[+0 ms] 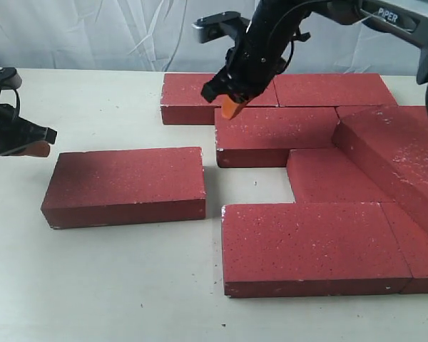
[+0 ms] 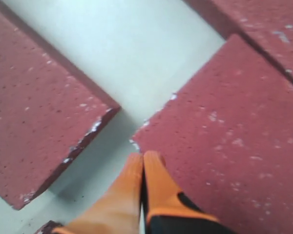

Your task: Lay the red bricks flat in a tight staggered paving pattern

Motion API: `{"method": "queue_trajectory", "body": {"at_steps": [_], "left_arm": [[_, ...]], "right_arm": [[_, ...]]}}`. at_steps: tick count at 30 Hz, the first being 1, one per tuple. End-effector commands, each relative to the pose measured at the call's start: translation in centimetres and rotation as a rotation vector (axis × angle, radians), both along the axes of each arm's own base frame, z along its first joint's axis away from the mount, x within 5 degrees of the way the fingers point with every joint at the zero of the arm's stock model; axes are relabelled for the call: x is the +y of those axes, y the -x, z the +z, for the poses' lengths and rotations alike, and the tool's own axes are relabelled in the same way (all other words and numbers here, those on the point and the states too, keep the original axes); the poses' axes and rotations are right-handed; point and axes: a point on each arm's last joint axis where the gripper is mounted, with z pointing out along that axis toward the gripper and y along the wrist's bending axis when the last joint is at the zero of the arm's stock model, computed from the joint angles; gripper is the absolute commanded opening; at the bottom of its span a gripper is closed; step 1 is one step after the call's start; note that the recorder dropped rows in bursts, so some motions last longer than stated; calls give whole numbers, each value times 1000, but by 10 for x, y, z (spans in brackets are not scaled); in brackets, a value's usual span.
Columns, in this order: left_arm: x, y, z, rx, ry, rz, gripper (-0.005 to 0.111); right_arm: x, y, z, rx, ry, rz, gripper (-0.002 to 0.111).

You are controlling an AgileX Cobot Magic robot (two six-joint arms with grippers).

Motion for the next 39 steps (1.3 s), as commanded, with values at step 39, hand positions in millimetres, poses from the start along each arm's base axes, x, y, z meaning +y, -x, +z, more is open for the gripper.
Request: {"method": "queue_trajectory", "body": {"at_steps": [39], "left_arm": [[1,-1,4,-13,13,14,0]], "right_arm": [[19,-5,-74,-171,64,11,-1]]}}
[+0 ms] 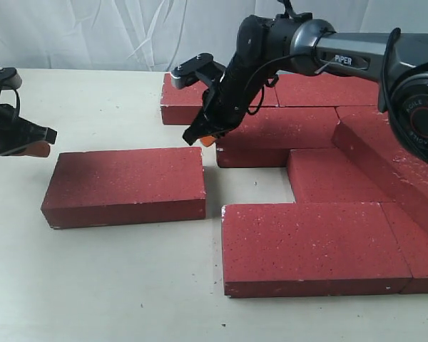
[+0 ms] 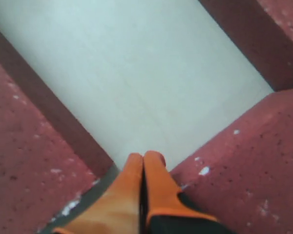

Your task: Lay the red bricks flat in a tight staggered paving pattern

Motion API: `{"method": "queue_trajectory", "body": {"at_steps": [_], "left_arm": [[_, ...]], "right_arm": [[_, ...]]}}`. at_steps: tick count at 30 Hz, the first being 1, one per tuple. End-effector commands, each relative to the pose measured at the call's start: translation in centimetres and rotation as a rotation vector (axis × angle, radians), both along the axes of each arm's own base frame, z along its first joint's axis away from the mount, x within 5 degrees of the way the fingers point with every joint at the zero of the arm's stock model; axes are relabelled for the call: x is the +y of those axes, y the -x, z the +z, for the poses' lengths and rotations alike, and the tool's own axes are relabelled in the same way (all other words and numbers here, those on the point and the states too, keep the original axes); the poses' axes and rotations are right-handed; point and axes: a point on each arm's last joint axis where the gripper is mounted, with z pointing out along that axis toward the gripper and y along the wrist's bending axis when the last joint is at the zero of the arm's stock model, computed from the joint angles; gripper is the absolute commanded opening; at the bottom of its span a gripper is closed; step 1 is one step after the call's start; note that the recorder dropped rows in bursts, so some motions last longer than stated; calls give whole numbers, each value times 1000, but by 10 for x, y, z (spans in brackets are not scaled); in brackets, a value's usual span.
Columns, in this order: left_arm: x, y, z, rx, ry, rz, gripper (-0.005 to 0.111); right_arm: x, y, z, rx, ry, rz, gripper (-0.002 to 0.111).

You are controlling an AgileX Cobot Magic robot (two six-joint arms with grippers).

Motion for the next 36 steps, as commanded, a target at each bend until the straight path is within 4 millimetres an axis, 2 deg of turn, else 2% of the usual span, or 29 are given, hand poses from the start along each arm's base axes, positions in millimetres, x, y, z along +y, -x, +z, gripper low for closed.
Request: {"method": "queue_trajectory", "body": {"at_steps": [1,5,10,17,19,22,24,28,36], "left_arm": [[1,-1,4,-13,11,13,0],[1,-1,4,-13,11,13,0],[1,-1,4,-13,11,13,0],[1,-1,4,-14,11,12,0],[1,-1,4,-14,10,11,0],[-1,0,5,-7,36,15,0],[-1,0,5,-2,43,12,0],[-3,1,5,-3,55,-9,0],[-4,1,6,-9,62,-21,0]], "right_arm": [[-12,-8,-3,-61,100,-70,-1],[-16,-10,-3,-81,138,-94,-1],[-9,-9,0,-69,56,-125,-1],[11,-4,34,-50,-217,-115,-1],[21,0,31,-34,-248,-87,-1],[34,9,18,-86,-134,18,-1],[36,8,15,-143,-83,15,-1],[36,6,2,-134,-67,6,-1],[32,16,2,-34,-11,47,-1]]}}
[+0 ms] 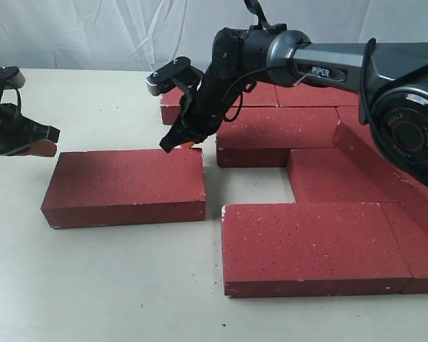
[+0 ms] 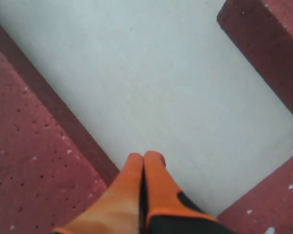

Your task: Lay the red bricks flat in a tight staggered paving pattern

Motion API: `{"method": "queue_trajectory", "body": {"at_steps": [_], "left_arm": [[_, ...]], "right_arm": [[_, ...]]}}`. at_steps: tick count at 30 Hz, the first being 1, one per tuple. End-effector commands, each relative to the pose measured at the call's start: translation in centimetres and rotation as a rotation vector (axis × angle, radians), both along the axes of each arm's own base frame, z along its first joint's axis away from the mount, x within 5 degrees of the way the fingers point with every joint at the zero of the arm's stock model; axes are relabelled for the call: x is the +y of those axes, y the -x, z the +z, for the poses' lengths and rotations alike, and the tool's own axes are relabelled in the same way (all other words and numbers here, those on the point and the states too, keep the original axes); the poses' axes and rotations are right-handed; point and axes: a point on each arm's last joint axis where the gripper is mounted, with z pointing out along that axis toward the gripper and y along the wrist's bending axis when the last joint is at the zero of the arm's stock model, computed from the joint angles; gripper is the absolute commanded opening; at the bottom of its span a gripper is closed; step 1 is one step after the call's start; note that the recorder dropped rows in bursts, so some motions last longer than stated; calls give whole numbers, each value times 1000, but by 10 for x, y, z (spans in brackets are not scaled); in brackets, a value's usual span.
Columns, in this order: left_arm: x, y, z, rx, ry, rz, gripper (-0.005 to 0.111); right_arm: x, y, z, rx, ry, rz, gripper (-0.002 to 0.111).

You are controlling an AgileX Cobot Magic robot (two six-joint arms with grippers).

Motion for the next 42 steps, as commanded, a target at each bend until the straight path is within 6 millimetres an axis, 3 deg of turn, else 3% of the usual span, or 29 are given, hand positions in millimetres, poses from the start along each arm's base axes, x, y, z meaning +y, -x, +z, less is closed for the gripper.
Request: {"method": "queue_trajectory", "body": {"at_steps": [1,4,9,12,16,21,24,33,37,42], "left_arm": [[1,0,4,-11,13,6,0],[1,0,4,-11,13,6,0],[1,6,11,0,-39,-84,0],[-1,14,22,23,-42,-129,0],[1,21,23,75,-69,-139,0],[6,16,9,72,-84,2,0],[4,20,4,124,-57,-19,0],[0,22,-18,224,-2,-35,0],[-4,20,-24,228,-9,-37,0],[-19,18,-23,209,-25,-79,0]], "right_arm": [[-3,3,5,24,18,14,-1],[-2,1,10,-2,9,9,-1],[-13,12,58,-15,45,8,-1],[-23,28,75,34,81,18,-1],[-42,57,67,80,118,38,-1],[-59,87,66,25,49,19,-1],[-66,102,58,27,56,78,-1],[-74,90,46,-204,113,120,-1],[-83,80,29,-209,168,129,-1],[-98,63,21,-198,105,-1,-1]]}}
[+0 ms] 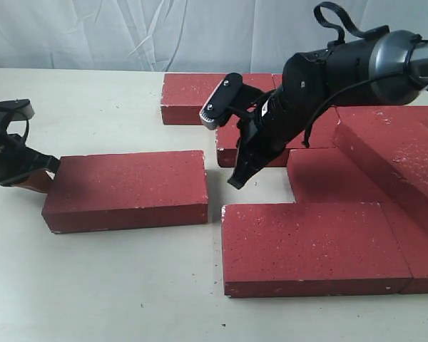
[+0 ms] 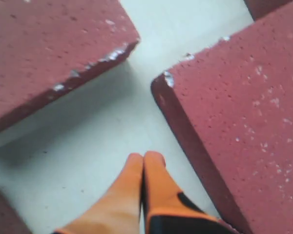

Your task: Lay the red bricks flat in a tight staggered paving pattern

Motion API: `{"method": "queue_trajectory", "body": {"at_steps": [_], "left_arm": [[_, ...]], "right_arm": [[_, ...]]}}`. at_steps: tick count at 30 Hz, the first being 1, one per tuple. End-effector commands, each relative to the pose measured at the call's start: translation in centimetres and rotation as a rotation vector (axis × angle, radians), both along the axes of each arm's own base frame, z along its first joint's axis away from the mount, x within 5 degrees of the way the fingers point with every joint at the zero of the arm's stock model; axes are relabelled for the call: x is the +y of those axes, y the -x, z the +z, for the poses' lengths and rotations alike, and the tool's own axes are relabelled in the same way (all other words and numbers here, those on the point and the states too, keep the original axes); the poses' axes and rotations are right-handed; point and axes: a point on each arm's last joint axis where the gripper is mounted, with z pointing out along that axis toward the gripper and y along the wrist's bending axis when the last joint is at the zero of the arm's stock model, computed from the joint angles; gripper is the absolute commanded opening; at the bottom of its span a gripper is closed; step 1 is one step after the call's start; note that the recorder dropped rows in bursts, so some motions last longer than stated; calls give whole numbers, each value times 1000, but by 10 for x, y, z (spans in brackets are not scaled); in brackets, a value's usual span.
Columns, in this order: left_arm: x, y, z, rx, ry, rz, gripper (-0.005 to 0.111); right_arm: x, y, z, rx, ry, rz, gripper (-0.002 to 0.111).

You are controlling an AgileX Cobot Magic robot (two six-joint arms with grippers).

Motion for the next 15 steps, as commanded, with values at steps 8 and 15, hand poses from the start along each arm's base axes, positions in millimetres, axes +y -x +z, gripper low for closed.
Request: {"method": "queue_trajectory", "body": {"at_steps": [8,15], "left_arm": [[-37,-8,3,-66,-14,-64,0],[-38,-9,3,-78,-21,-60,0]], "right_arm": [[-11,-11,-8,18,-58,-89,-1],[-10,-10,-15,49,-48,-74,-1]]}}
